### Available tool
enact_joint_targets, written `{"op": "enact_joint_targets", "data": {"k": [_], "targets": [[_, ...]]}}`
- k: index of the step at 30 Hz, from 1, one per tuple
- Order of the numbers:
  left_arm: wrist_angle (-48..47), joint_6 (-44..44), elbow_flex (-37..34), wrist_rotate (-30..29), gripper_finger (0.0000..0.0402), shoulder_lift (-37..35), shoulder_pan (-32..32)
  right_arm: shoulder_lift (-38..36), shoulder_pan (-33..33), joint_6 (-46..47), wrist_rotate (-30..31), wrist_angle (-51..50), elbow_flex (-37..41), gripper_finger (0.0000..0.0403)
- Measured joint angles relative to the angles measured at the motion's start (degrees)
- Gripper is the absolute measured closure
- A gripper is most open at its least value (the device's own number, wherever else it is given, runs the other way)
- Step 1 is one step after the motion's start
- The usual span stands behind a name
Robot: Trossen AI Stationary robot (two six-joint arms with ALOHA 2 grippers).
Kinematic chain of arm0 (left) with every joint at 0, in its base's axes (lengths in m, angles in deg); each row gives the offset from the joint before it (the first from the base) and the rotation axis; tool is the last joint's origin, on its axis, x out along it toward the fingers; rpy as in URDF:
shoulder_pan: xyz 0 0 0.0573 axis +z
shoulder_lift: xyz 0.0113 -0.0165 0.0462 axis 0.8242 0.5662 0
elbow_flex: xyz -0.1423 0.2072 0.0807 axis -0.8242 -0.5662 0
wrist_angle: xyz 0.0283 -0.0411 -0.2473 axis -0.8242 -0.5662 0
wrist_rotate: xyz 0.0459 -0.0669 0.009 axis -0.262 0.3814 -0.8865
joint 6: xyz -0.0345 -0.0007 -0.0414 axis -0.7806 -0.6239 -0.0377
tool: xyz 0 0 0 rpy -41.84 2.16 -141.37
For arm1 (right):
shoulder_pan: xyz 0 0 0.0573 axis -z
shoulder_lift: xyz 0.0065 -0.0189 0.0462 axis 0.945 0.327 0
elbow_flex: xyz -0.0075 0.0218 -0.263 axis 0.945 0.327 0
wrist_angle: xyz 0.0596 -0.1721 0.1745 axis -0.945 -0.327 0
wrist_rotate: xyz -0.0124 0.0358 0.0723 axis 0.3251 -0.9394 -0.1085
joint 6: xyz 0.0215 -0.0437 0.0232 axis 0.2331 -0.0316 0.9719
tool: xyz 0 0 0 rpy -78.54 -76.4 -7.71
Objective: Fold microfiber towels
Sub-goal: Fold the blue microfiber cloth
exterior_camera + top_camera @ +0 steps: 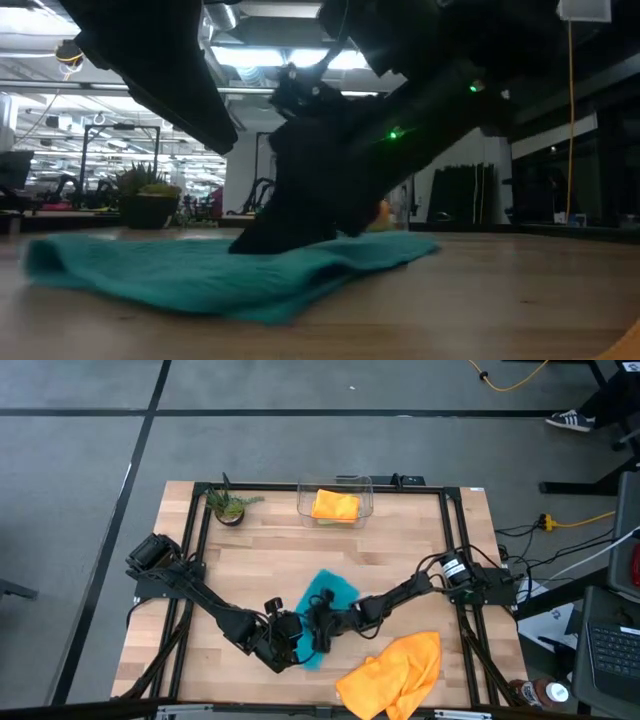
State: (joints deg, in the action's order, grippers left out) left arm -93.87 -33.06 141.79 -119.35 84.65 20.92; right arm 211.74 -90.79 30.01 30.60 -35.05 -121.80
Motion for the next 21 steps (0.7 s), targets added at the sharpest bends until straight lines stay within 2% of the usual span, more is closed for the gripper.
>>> {"op": "enact_joint_targets", "data": {"k": [5, 9, 11, 16, 21], "targets": [[0.1, 0.0, 0.0, 0.0, 0.0230, 0.0, 0.0, 0.1, 4.1, -14.7, -16.7, 2.8, 0.1, 0.0227], [0.1, 0.0, 0.0, 0.0, 0.0230, 0.0, 0.0, 0.1, 8.1, -18.1, -27.3, 2.4, 0.1, 0.0227], [0.1, 0.0, 0.0, 0.0, 0.0230, 0.0, 0.0, -0.2, 9.8, -19.1, -30.5, 2.3, -0.1, 0.0227], [0.2, 0.0, 0.0, 0.0, 0.0230, 0.0, 0.0, -3.2, 11.9, -19.9, -32.1, -5.2, -3.1, 0.0227], [0.2, 0.0, 0.0, 0.3, 0.0230, 0.0, -0.4, -10.7, 11.3, -20.2, -26.5, -18.7, -6.8, 0.0227]]}}
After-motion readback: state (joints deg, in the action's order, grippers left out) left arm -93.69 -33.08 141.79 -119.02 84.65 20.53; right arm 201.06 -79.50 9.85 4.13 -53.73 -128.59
